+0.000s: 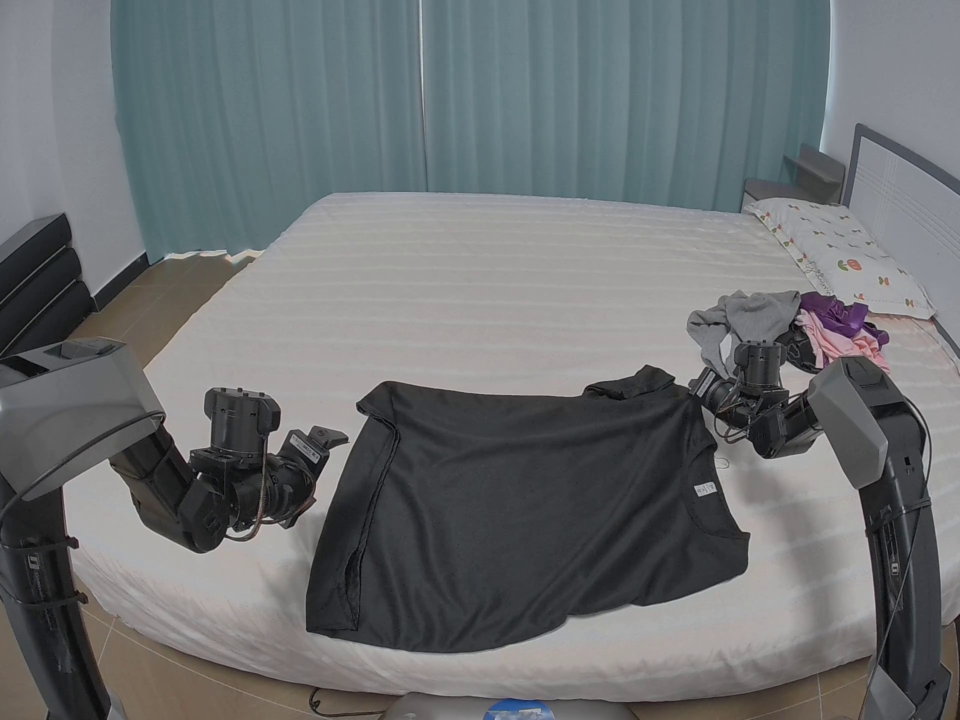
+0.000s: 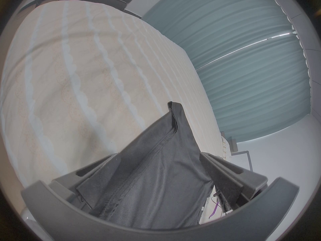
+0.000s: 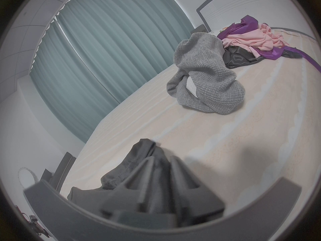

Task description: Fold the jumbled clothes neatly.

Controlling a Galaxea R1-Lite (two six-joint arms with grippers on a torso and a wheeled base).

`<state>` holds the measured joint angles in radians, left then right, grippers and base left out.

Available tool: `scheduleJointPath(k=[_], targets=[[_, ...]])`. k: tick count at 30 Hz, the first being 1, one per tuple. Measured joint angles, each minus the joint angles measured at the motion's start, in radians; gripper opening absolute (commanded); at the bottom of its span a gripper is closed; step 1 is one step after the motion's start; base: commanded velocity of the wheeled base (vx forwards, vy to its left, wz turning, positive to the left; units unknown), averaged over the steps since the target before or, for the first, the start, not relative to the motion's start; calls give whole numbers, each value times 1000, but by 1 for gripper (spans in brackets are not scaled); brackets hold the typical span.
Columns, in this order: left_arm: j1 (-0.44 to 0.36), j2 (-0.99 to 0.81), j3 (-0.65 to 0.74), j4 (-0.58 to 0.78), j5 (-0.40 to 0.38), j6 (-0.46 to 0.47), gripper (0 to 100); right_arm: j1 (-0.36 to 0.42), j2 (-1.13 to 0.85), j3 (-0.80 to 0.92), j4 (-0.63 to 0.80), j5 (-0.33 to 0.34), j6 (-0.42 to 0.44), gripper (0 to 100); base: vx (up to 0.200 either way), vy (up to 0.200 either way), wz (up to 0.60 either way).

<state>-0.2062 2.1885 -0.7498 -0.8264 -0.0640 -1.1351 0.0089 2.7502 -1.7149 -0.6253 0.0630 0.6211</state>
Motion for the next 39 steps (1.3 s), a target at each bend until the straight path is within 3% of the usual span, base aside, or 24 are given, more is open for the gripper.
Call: scheduleJointPath(k=[10,22,26,34,39], targets=[[-44,-1,16,0,4,5,100,-4,-90,164,-52,3,68,100,0,0,0],[-223,-10,104,3,36,7,100,6,-334,611,-202,9,172,100,0,0,0],[-260,-9,124,5,52,16,100,24,-409,784,-292,10,180,100,0,0,0],[-284,11,140,10,92,72,100,53,-498,1062,-613,17,187,100,0,0,0],[-266,38,135,13,125,138,100,54,-509,1136,-675,23,189,100,0,0,0]])
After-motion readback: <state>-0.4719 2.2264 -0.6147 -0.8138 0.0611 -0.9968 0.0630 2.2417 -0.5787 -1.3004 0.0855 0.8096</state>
